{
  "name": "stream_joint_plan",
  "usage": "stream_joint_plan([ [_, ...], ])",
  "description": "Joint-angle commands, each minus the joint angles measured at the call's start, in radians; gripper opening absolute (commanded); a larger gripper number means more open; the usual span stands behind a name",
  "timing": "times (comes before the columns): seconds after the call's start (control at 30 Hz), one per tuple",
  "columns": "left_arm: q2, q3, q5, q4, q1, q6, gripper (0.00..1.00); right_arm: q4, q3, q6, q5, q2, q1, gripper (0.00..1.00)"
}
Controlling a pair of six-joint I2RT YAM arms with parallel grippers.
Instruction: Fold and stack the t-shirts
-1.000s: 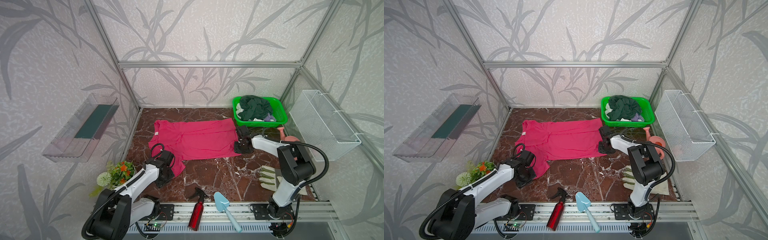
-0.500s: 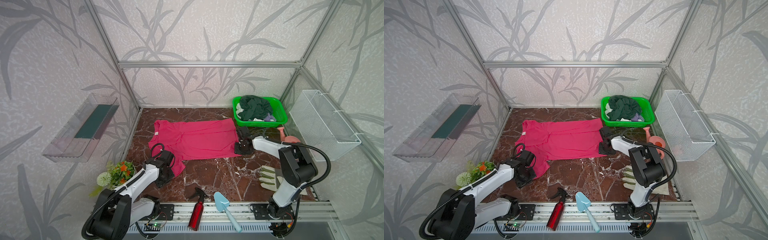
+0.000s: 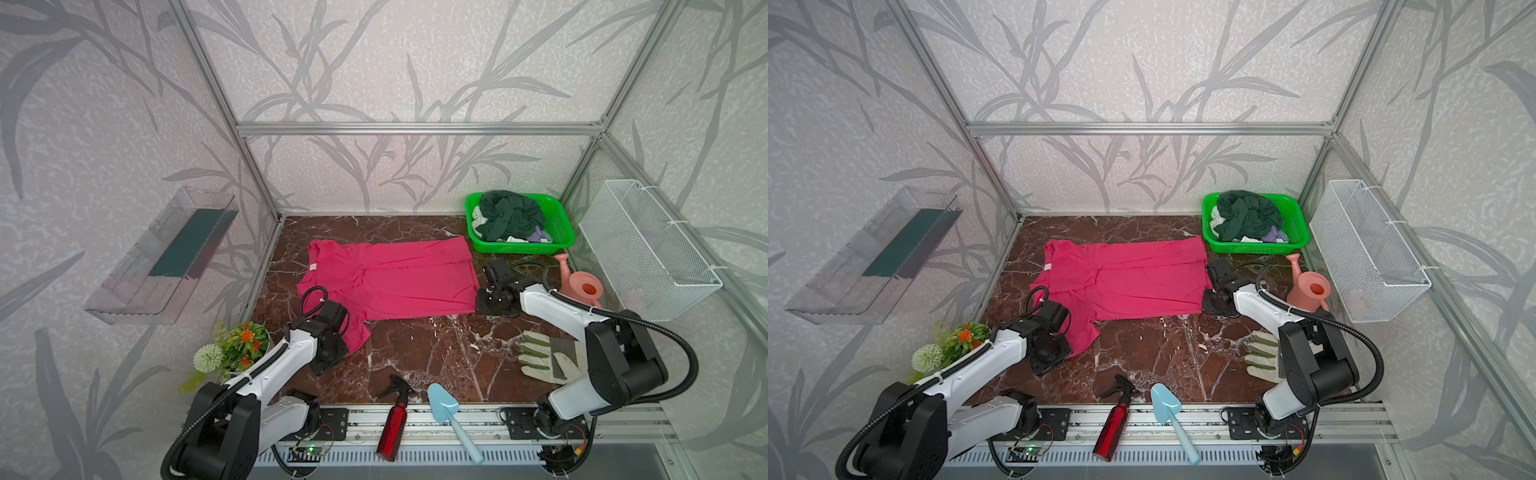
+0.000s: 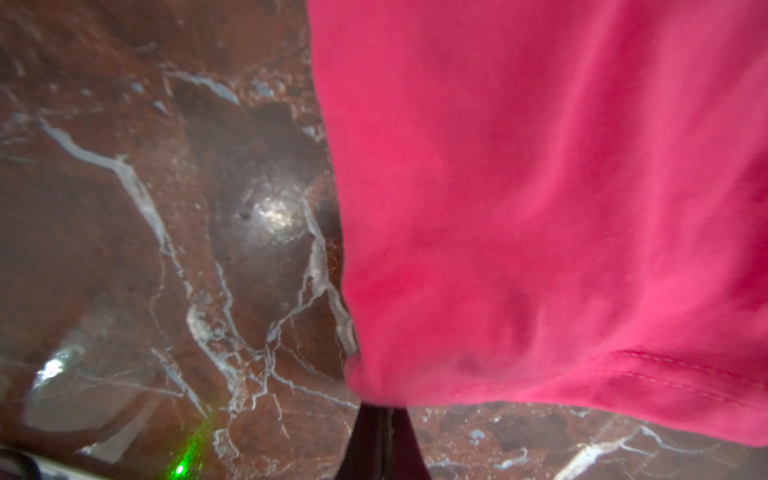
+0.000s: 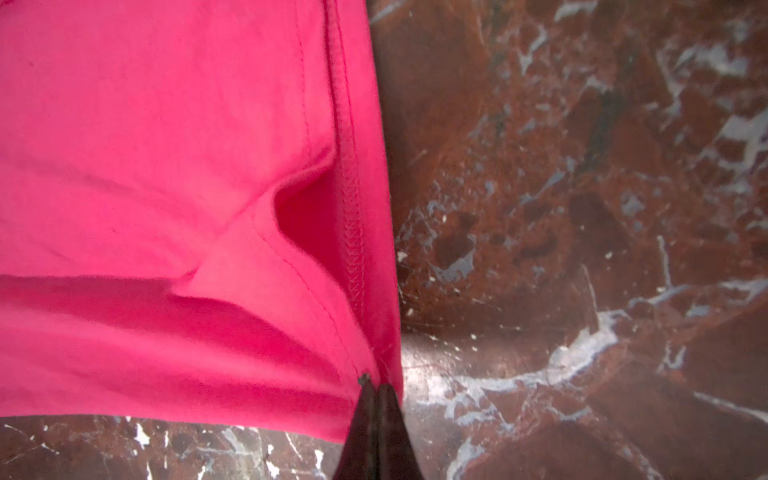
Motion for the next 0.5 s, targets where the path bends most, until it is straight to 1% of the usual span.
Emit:
stream_joint_plan([
  [0.0,-0.063,0.009,-0.004,-0.066,-0.004,-0.045,0.00,-0.002,-0.047,0.047,0.003,-0.047,0.005,0.00],
  [0.27,-0.183,0.051,-0.011,-0.152,-0.004,-0.089,0.00,0.012,-0.087,0.104,0.023,-0.049,0.010,0.00],
  [0.3,-0.195,0.060,-0.012,-0.163,-0.004,-0.092,0.00,0.016,-0.090,0.105,0.024,-0.053,0.010,0.00],
  [0.33,-0.204,0.068,-0.013,-0.171,-0.003,-0.093,0.00,0.016,-0.091,0.136,0.027,-0.059,0.011,0.00],
  [0.47,-0.245,0.110,-0.038,-0.210,-0.004,-0.091,0.00,-0.003,-0.094,0.154,0.045,-0.099,0.014,0.00],
])
